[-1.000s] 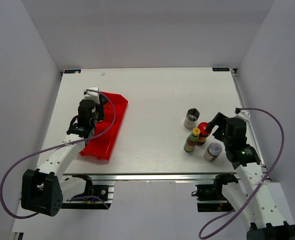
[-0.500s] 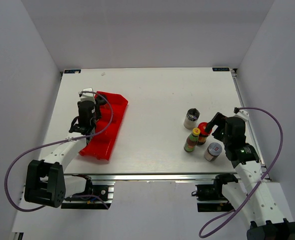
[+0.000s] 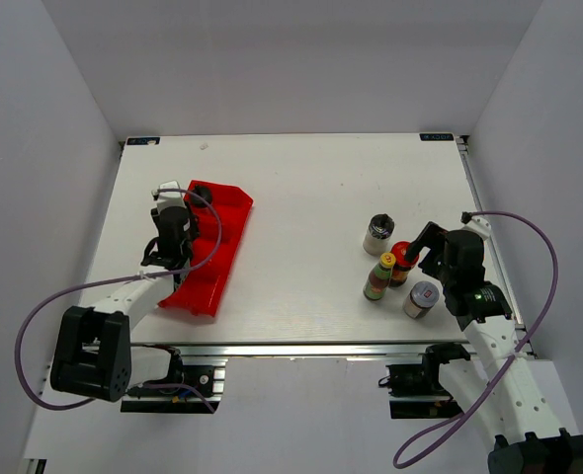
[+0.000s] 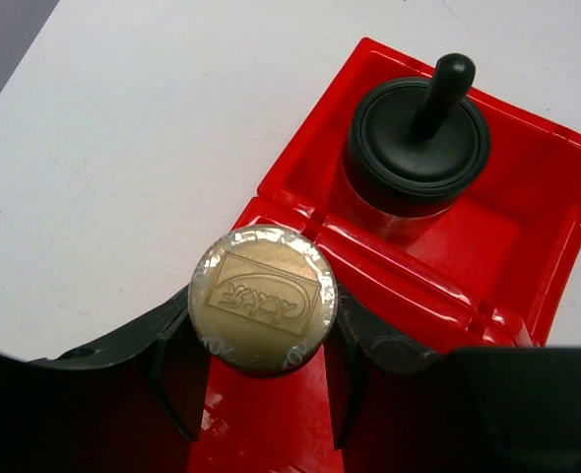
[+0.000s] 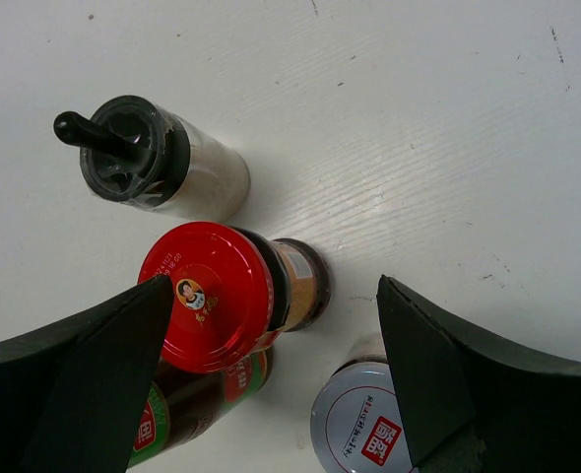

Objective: Organize the condiment bottles

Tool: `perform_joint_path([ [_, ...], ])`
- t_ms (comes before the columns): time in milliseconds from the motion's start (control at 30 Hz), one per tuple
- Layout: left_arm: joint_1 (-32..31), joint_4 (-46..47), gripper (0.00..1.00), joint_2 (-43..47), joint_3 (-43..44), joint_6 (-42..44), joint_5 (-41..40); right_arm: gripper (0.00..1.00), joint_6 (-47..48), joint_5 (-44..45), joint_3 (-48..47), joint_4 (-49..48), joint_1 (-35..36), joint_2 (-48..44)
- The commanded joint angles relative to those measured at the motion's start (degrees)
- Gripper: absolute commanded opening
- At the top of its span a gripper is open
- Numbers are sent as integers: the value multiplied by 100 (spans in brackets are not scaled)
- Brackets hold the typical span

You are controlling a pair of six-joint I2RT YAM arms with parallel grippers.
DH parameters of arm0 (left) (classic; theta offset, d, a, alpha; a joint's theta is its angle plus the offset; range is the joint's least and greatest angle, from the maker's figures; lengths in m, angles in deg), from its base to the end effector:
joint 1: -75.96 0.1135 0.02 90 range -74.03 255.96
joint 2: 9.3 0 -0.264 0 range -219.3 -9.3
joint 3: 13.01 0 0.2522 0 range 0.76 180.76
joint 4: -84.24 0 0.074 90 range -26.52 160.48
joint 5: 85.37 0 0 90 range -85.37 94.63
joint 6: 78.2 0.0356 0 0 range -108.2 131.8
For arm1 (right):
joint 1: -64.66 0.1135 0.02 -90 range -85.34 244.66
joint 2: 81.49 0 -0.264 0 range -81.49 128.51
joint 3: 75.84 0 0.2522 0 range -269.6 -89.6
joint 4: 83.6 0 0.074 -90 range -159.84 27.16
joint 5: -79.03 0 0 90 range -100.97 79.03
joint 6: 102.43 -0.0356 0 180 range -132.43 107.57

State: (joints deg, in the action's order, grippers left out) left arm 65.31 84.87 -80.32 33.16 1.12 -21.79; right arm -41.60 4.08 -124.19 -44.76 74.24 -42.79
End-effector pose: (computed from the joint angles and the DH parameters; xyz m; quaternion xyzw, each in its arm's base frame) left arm 0.2580 -0.0324 0.2137 -0.1243 0.8175 0.0907 0.5550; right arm 0.1566 0.0170 0.2680 0.2108 0.8313 0.0599 0.5108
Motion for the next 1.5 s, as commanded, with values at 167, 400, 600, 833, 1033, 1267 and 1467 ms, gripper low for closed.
perform_joint_path([
  [167,28,433,29,-254,117,-242,-303,89,69,-11,40,-214,-9,-55],
  [400,28,424,38,-272,82,-365,-417,89,78,-11,57,-205,-9,-55],
  [600,20,12,51,-500,319,-567,-584,89,87,-28,57,-179,-18,-73],
  [833,28,-340,66,-553,530,-760,-585,89,87,-28,49,-161,-18,-143],
  [1033,11,-446,81,-316,600,-734,-338,89,87,-37,5,-153,-9,-205],
  [1267,20,-1665,98,-18,1609,-664,-49,89,104,-63,-66,-126,-18,-240],
  [1467,11,-2669,98,518,2208,-831,92,89,104,-72,-66,-117,-18,-249],
])
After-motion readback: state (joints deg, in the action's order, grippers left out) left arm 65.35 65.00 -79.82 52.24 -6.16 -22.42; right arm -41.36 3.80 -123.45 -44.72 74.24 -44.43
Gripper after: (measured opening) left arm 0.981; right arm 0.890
